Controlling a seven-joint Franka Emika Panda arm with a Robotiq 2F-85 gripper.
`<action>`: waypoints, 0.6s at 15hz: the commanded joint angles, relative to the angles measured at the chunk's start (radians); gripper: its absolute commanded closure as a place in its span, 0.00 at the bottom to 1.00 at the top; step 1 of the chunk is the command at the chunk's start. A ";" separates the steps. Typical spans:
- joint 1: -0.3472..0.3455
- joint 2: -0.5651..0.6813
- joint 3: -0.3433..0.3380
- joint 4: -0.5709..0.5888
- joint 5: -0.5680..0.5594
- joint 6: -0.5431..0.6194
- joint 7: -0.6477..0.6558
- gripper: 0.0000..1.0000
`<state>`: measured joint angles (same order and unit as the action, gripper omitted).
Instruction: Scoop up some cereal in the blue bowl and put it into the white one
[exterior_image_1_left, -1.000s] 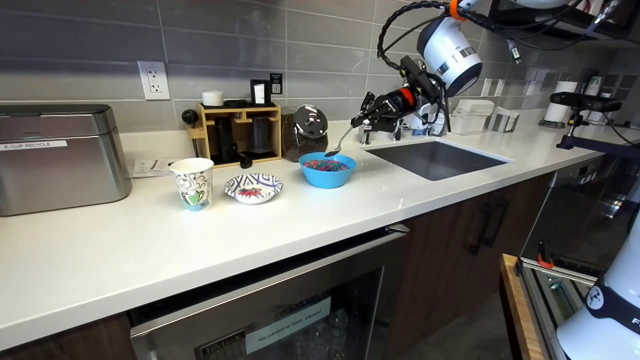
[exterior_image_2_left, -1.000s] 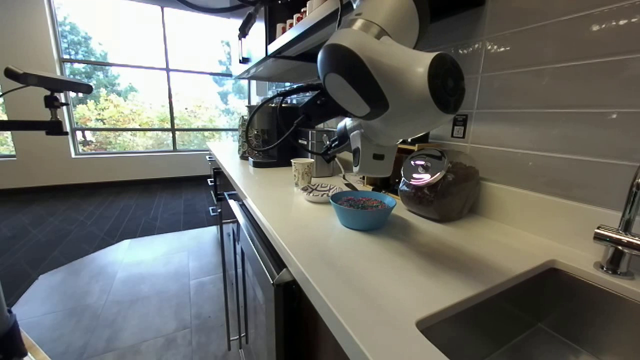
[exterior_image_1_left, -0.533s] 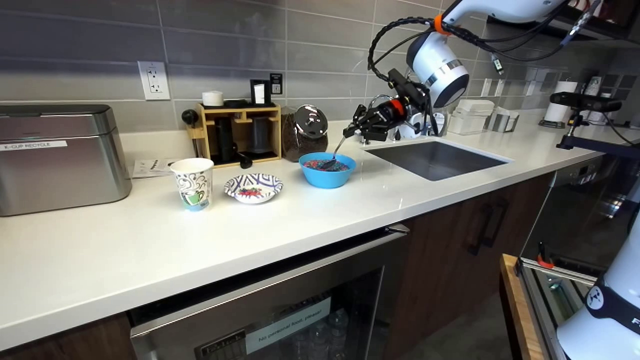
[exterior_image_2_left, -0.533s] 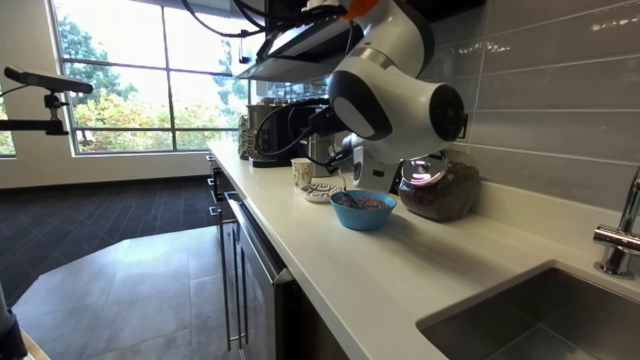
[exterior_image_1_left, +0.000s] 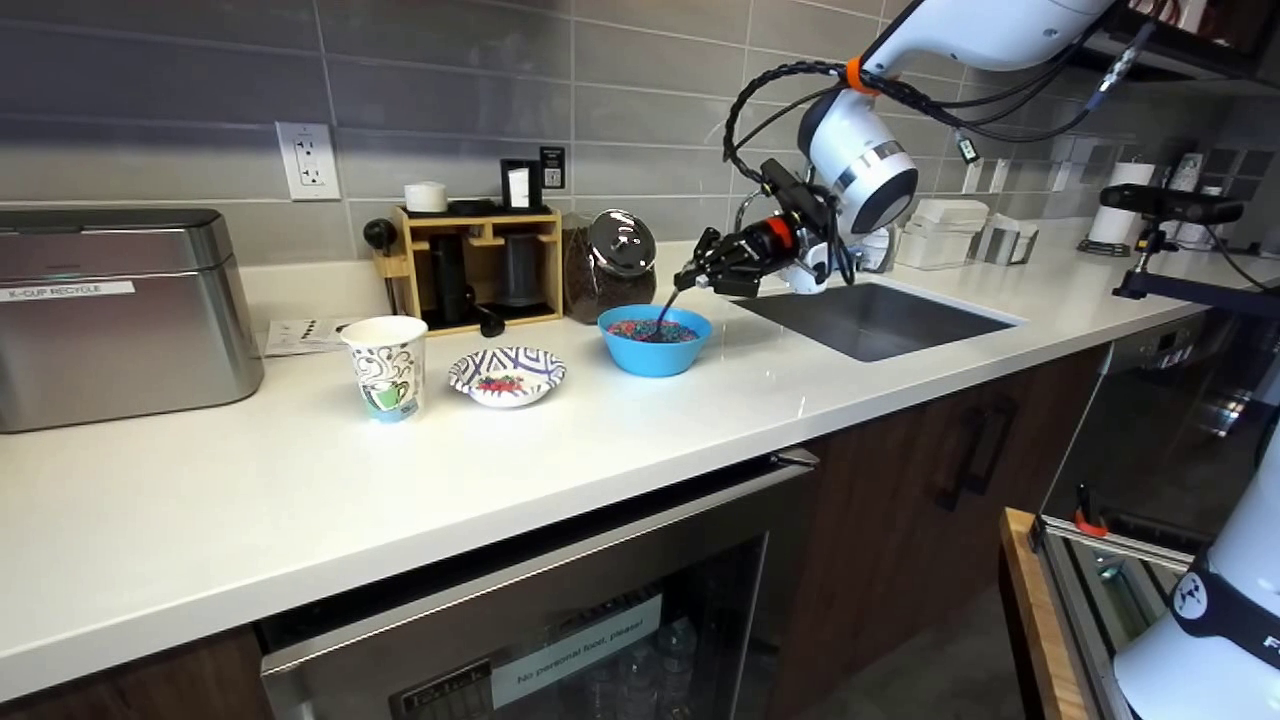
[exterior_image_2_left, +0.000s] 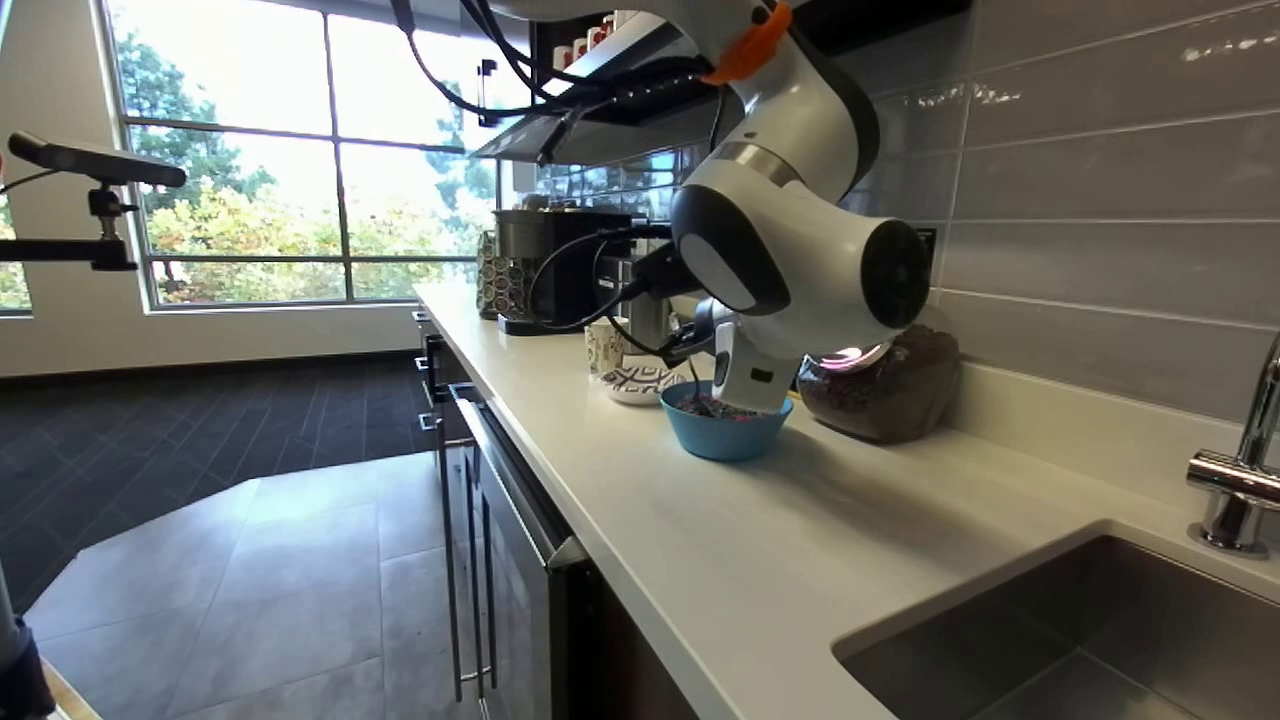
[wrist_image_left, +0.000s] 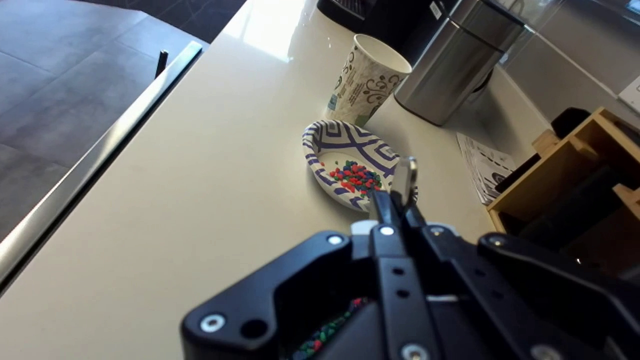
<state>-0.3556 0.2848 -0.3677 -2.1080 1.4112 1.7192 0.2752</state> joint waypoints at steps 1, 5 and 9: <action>-0.007 0.054 0.013 0.030 0.030 0.003 -0.016 0.99; -0.005 0.065 0.016 0.035 0.021 0.002 -0.053 0.99; -0.007 0.073 0.016 0.031 0.017 0.000 -0.088 0.99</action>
<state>-0.3556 0.3203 -0.3631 -2.0869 1.4250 1.7192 0.2191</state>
